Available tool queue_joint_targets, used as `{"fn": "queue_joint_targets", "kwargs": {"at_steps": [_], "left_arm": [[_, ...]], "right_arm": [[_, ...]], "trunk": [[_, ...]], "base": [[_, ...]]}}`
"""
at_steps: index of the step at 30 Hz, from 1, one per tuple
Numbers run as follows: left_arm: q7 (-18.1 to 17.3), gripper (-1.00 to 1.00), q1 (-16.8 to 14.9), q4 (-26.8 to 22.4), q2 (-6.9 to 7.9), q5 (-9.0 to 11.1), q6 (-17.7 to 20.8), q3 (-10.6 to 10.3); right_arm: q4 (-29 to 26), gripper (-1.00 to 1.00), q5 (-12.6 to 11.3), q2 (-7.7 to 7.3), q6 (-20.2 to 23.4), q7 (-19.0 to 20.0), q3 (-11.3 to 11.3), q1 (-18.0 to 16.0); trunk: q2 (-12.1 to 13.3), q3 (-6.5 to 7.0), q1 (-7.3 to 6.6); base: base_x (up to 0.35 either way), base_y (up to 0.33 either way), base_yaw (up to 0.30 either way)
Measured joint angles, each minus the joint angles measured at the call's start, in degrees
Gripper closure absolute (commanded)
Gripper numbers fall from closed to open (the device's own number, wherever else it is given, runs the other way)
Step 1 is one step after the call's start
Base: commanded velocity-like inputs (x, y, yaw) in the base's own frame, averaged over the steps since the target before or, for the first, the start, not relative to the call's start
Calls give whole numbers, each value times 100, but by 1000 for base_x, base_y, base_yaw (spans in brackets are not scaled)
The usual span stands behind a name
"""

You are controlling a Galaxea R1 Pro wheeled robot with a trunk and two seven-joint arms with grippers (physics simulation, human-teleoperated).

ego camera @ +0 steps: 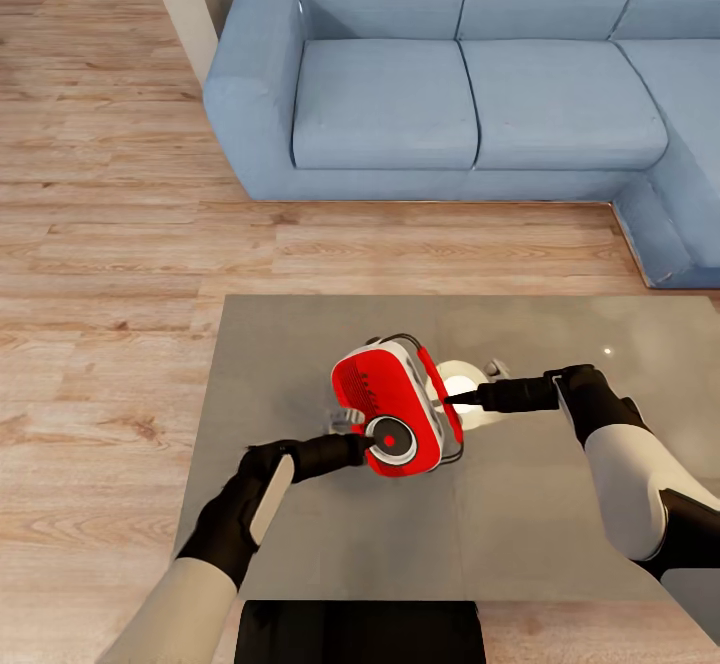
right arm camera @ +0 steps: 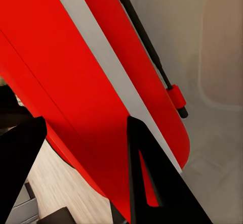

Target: Turn on the radio receiver that's on the table in the living room.

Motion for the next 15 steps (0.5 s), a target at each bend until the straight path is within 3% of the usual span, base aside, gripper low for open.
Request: {"fn": "queue_joint_targets", "kwargs": {"at_steps": [4, 7, 15], "left_arm": [[4, 100, -80, 290, 0, 297, -430, -330], [9, 100, -86, 341, 0, 471, -503, -518], [235, 100, -96, 359, 0, 578, -535, -601]], "right_arm": [[0, 100, -1, 5, 0, 0, -1, 0], [0, 100, -1, 3, 0, 0, 0, 4], [0, 100, 0, 3, -7, 2, -2, -1]], "trunk": [[0, 0, 0], [0, 0, 0], [0, 0, 0]], "base": [[0, 0, 0], [0, 0, 0], [0, 0, 0]]}}
